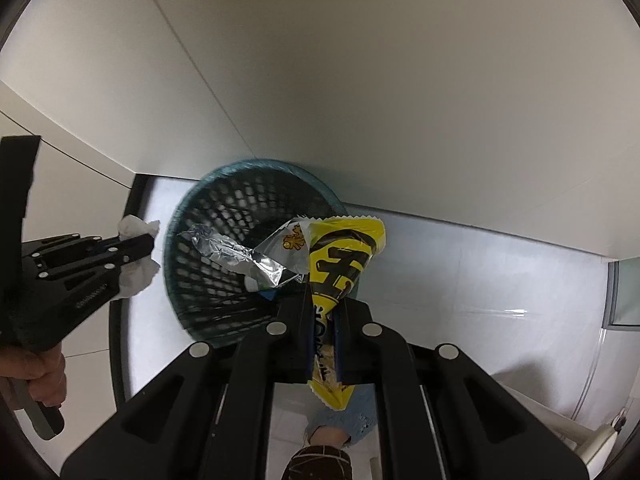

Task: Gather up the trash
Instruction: 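Open the left tool over the wastebasket while the right tool releases the snack bag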

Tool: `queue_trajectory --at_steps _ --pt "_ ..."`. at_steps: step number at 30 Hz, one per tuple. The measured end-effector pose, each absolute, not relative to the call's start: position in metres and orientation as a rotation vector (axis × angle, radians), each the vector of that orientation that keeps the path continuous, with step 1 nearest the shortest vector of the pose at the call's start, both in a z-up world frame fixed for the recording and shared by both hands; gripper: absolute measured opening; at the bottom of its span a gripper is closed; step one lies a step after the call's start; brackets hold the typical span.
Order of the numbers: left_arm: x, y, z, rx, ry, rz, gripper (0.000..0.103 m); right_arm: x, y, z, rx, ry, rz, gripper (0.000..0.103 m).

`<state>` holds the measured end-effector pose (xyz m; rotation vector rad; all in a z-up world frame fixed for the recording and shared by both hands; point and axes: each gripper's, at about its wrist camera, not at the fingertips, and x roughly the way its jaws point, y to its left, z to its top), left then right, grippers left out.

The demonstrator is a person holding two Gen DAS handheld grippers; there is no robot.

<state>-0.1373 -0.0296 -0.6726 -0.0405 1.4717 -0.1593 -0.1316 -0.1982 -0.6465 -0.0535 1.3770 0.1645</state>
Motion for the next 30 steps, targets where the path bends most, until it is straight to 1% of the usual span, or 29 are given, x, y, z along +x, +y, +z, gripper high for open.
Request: queue_trajectory --at_steps 2,6,9,12,14,15,16,19,20,22,23,25,29,30 --pt "-0.137 -0.034 -0.691 -0.037 1.489 -0.169 0.008 -0.13 -0.206 -0.661 -0.046 1.388 0.156 0.006" --pt "-0.139 -0.044 -0.719 -0.035 1.51 -0.186 0.009 -0.132 -0.204 -0.672 -0.04 1.391 0.159 0.006" --pt "-0.14 -0.047 -0.729 -0.04 1.522 -0.196 0.009 -0.133 -0.205 -0.675 -0.03 1.397 0.156 0.006" --pt "-0.138 -0.048 -0.726 -0.039 1.522 -0.219 0.013 -0.133 -0.205 -0.671 -0.037 1.395 0.167 0.006" --pt "-0.137 -0.047 -0.723 -0.035 1.518 -0.224 0.02 -0.132 -0.204 -0.669 -0.043 1.394 0.171 0.006" --pt "-0.136 -0.046 -0.722 -0.036 1.516 -0.226 0.027 -0.132 -0.206 -0.664 -0.046 1.394 0.17 0.006" --pt "-0.135 -0.045 -0.721 -0.034 1.513 -0.222 0.036 -0.131 -0.206 -0.663 -0.054 1.392 0.169 0.006" --pt "-0.133 -0.038 -0.715 -0.024 1.505 -0.212 0.049 -0.126 -0.202 -0.659 -0.063 1.38 0.176 0.006" --pt "-0.133 -0.035 -0.711 -0.021 1.499 -0.21 0.052 -0.124 -0.2 -0.658 -0.066 1.375 0.181 0.006" --pt "-0.134 -0.027 -0.707 -0.025 1.483 -0.201 0.061 -0.121 -0.195 -0.657 -0.057 1.368 0.191 0.007" --pt "-0.135 -0.021 -0.704 -0.034 1.479 -0.195 0.063 -0.12 -0.192 -0.657 -0.052 1.366 0.197 0.007" --pt "-0.137 -0.012 -0.7 -0.047 1.475 -0.184 0.072 -0.118 -0.185 -0.659 -0.052 1.362 0.206 0.007" --pt "-0.143 0.007 -0.691 -0.074 1.455 -0.158 0.081 -0.115 -0.17 -0.665 -0.031 1.358 0.218 0.008" --pt "-0.145 0.012 -0.69 -0.085 1.449 -0.148 0.085 -0.114 -0.167 -0.666 -0.022 1.359 0.223 0.008"
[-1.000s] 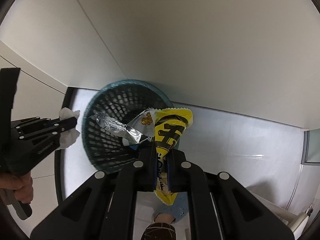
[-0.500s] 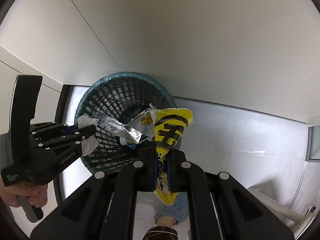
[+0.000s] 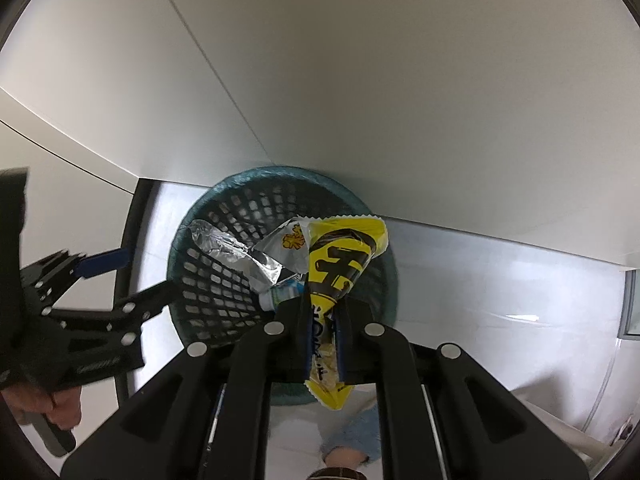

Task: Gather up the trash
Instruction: 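Open the left tool over the wastebasket while the right tool releases the snack bag, then raise both tools back up to the counter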

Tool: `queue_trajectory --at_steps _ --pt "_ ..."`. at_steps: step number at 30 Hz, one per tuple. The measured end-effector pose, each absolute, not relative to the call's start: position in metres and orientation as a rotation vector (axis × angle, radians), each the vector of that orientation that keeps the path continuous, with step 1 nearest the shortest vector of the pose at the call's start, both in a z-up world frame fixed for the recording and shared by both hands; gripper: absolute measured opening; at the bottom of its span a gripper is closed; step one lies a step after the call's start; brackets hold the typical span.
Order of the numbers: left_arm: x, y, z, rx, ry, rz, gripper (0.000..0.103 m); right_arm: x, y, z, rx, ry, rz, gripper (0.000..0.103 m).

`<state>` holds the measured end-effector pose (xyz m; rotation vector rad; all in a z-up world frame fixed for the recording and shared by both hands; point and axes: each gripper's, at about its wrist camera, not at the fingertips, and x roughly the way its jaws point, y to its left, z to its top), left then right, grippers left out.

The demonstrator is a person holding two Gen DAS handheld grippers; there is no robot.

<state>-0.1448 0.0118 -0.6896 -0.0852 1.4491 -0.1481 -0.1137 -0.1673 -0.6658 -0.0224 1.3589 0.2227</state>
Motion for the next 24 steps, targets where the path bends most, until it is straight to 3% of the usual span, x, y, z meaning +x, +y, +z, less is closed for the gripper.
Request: queue_trajectory --at_steps 10,11,13,15,19,24 --pt "-0.156 0.044 -0.675 -0.142 1.435 -0.115 0.097 -0.117 -0.148 -0.683 0.058 1.393 0.22 0.023" --pt "-0.157 0.046 -0.674 -0.145 1.432 -0.116 0.097 -0.119 -0.147 -0.683 0.063 1.395 0.212 0.027" --pt "-0.158 0.049 -0.672 -0.147 1.429 -0.113 0.097 -0.122 -0.148 -0.681 0.07 1.382 0.185 0.051" --pt "-0.158 0.052 -0.671 -0.152 1.425 -0.11 0.097 -0.123 -0.15 -0.683 0.083 1.377 0.17 0.061" --pt "-0.158 0.056 -0.67 -0.151 1.419 -0.098 0.097 -0.124 -0.151 -0.682 0.061 1.382 0.119 0.078" --pt "-0.159 0.059 -0.658 -0.144 1.403 -0.079 0.097 -0.127 -0.154 -0.669 0.052 1.355 0.088 0.088"
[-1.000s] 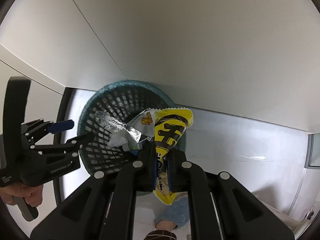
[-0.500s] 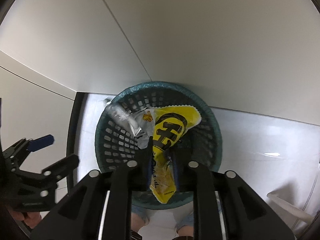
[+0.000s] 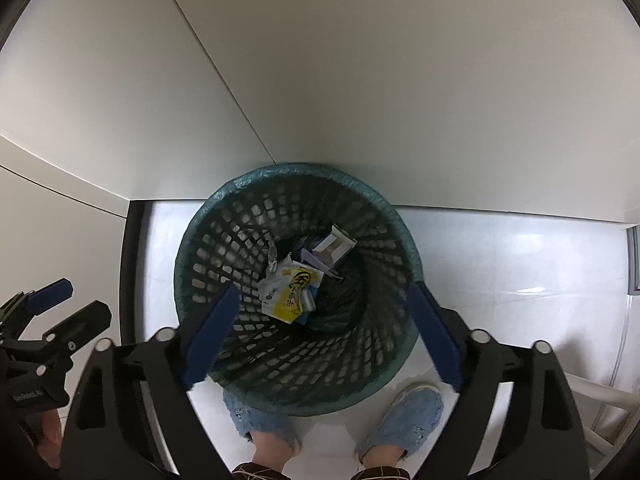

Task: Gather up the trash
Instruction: 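Raise both tools back up to the counter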

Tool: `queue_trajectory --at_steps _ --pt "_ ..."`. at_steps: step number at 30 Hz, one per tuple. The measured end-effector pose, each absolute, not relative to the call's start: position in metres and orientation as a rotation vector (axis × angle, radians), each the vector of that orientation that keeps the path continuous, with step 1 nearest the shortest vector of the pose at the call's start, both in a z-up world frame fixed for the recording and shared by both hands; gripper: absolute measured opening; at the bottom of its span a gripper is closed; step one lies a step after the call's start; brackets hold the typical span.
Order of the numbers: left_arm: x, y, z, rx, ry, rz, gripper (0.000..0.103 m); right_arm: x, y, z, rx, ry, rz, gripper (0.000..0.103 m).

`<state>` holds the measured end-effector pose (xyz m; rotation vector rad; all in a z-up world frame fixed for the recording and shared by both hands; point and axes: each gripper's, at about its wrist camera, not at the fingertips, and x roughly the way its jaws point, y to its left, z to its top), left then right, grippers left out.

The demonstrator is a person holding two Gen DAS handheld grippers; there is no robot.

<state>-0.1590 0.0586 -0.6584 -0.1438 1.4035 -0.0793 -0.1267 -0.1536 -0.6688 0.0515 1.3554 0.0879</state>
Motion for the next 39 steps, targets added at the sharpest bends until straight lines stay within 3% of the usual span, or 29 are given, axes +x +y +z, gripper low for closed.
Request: queue_trajectory --at_steps 9,28,39 --pt "-0.167 0.057 -0.584 -0.122 1.385 -0.085 0.097 -0.146 -0.158 -0.574 0.006 1.302 0.077 0.092" --pt "-0.155 0.058 -0.266 -0.105 1.122 -0.129 0.097 -0.15 -0.169 -0.267 -0.018 1.096 0.081 0.092" --pt "-0.119 0.051 -0.151 -0.089 1.021 -0.147 0.097 -0.151 -0.198 -0.144 0.035 0.981 -0.02 0.092"
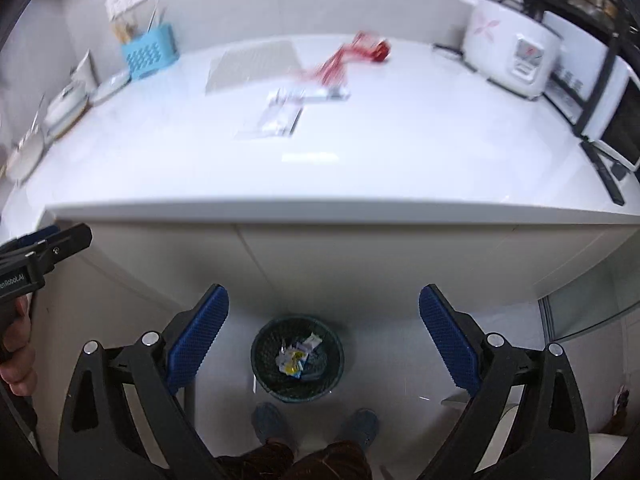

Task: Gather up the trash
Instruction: 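Raise both tools back up to the counter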

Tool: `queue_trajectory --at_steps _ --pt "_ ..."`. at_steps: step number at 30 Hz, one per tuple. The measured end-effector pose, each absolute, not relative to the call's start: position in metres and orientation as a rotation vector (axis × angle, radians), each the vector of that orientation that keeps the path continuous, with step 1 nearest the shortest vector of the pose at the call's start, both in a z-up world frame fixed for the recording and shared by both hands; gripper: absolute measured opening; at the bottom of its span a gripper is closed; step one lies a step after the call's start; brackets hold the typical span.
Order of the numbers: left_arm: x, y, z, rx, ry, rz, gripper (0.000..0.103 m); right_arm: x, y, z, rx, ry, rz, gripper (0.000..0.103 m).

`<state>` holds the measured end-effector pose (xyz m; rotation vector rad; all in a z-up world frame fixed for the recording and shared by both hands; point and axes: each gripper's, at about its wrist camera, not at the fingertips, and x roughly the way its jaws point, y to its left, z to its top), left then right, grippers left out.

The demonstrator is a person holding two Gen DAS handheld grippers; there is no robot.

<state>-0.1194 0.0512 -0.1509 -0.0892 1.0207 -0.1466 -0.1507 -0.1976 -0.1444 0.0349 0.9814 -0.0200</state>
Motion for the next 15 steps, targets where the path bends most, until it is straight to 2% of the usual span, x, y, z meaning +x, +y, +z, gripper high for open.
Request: queue_trajectory --at_steps 9,15 --pt "-0.079 0.037 -0.095 -0.089 0.989 -0.141 0.097 -0.115 -0.235 -0.09 0.071 0.916 -0.077 0.092" --pt "-0.034 0.02 -0.077 -0.094 0.962 -0.101 0.097 -0.055 -0.258 -0.065 0.072 0.874 -0.061 0.092"
